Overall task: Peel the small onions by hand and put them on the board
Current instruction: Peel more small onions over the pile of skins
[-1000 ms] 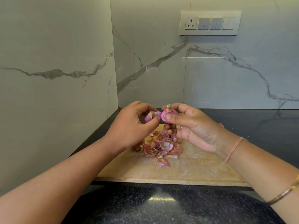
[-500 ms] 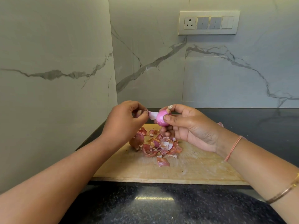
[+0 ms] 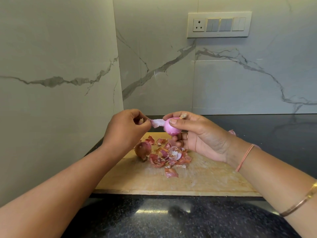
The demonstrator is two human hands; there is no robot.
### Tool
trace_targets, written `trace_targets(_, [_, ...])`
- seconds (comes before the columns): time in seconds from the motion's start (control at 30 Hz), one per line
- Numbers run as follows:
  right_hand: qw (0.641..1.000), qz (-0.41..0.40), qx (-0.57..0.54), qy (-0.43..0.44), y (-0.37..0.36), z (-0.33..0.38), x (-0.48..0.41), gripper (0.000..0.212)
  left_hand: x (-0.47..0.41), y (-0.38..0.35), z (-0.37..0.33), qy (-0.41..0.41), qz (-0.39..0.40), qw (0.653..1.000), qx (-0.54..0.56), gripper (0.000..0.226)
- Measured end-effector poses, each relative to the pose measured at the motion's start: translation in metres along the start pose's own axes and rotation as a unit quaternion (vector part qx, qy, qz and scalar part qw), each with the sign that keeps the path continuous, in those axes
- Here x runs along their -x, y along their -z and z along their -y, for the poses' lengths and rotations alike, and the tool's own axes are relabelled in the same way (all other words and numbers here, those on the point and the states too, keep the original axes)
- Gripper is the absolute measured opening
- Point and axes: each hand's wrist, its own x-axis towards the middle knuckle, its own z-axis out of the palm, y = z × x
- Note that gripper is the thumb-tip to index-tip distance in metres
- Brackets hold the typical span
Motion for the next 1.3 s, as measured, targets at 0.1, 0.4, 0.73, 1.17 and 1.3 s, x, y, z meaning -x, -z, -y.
trace_targets(0.1, [0.998, -0.05, 0.048, 0.003, 0.001, -0.001, -0.001, 0.042, 0.0, -0.001, -0.001, -0.003, 0.008, 1.0, -0.001, 0.011])
trace_targets(0.4, [0.995, -0.087, 0.043, -0.002, 0.011, -0.003, -0.003, 0.022, -0.002, 0.001, 0.004, 0.001, 0.004, 1.0, -0.003, 0.012])
trace_targets(0.73, [0.996, -0.08, 0.042, -0.005, 0.007, -0.001, -0.003, 0.037, -0.004, 0.0, 0.007, 0.0, 0.0, 1.0, -0.011, 0.011])
trace_targets(1.17, [0.989, -0.144, -0.019, -0.022, 0.012, 0.0, -0.003, 0.03, -0.006, 0.002, 0.011, 0.008, -0.009, 1.0, -0.021, 0.013])
trace_targets(1.3, [0.99, -0.14, -0.017, -0.011, 0.013, 0.002, -0.003, 0.009, -0.007, 0.003, 0.012, 0.014, -0.013, 0.999, -0.027, 0.009])
